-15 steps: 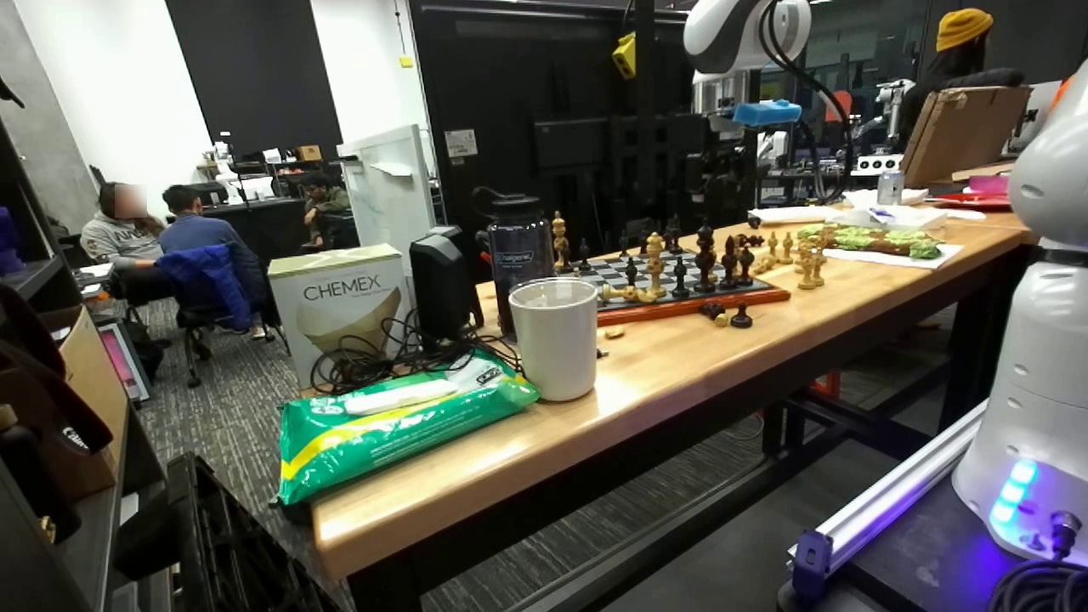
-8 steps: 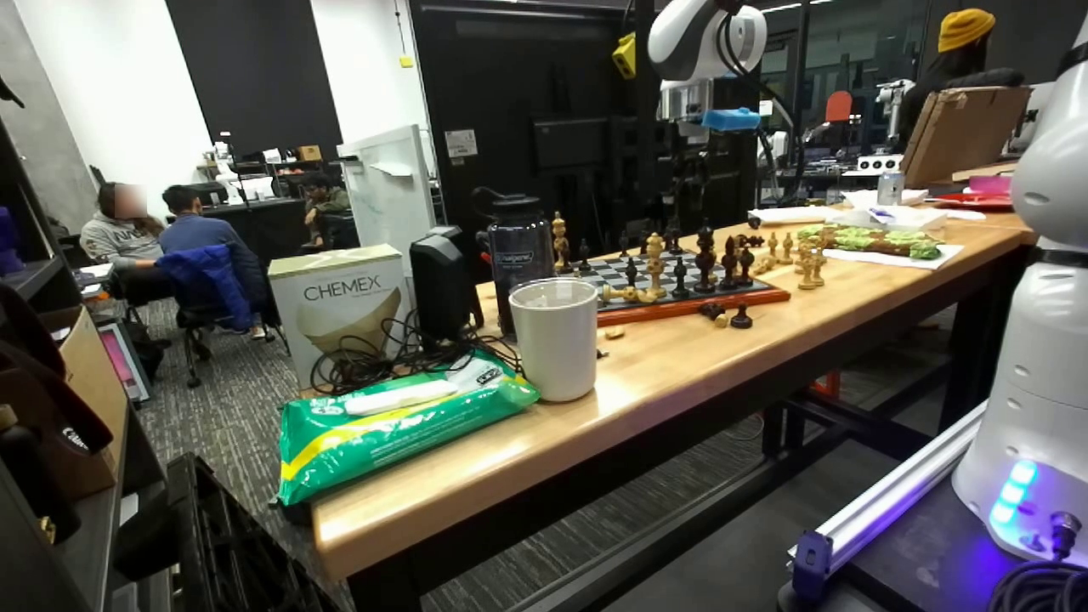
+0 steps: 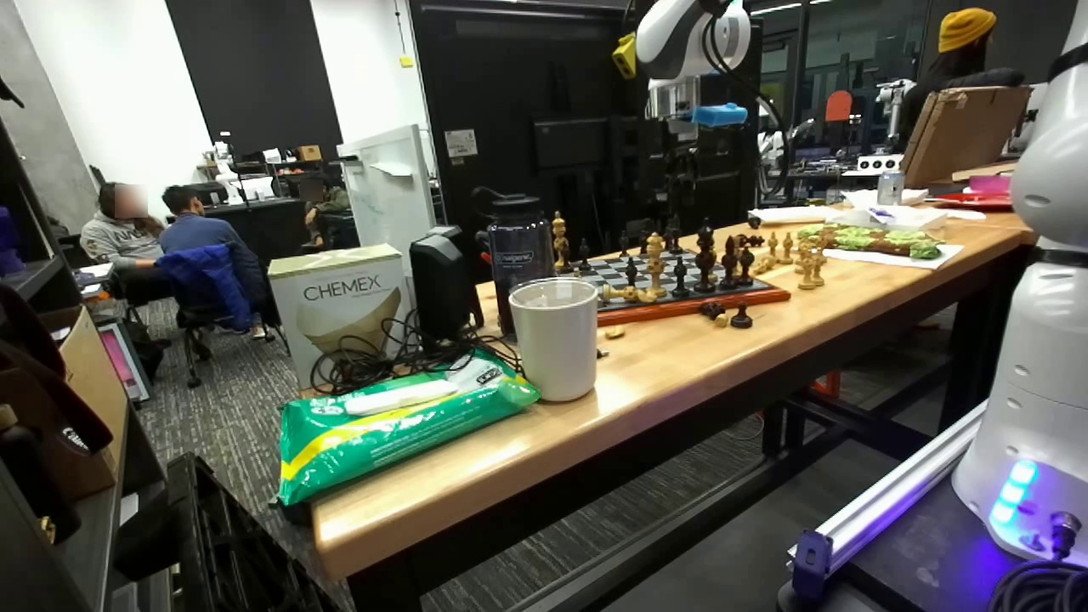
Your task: Shift a chess piece from the table to the chess board
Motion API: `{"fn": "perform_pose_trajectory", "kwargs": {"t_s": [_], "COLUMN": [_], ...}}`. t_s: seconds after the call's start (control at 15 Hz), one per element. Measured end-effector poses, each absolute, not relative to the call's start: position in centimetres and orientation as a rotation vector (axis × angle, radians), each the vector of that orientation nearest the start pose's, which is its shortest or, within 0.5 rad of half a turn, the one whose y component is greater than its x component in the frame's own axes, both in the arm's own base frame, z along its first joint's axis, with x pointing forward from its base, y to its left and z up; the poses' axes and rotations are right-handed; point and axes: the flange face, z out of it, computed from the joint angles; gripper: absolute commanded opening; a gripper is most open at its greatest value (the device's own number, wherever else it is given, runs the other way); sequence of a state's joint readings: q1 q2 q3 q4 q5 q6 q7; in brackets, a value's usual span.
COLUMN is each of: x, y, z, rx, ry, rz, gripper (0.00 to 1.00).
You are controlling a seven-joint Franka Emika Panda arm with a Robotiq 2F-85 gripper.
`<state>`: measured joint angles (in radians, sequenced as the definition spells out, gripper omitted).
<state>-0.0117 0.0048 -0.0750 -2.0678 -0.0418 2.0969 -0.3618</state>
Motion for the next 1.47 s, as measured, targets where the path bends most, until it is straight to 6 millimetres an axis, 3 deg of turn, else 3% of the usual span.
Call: {"fn": "perform_pose_trajectory", "kwargs": {"t_s": [0.2, 0.4, 1.13, 1.47], "x": [55.0, 56.3, 65.7, 66.0], "y": [-5.1, -5.6, -7.6, -7.7], "z": [42.9, 43.1, 43.0, 42.5], "rx": [-3.135, -3.107, -3.110, -3.108], "ry": [-0.480, -0.549, -0.652, -0.650], "rz": [-0.021, -0.033, -0.153, -0.146], "gripper": [1.00, 1.00, 1.00, 1.00]}}
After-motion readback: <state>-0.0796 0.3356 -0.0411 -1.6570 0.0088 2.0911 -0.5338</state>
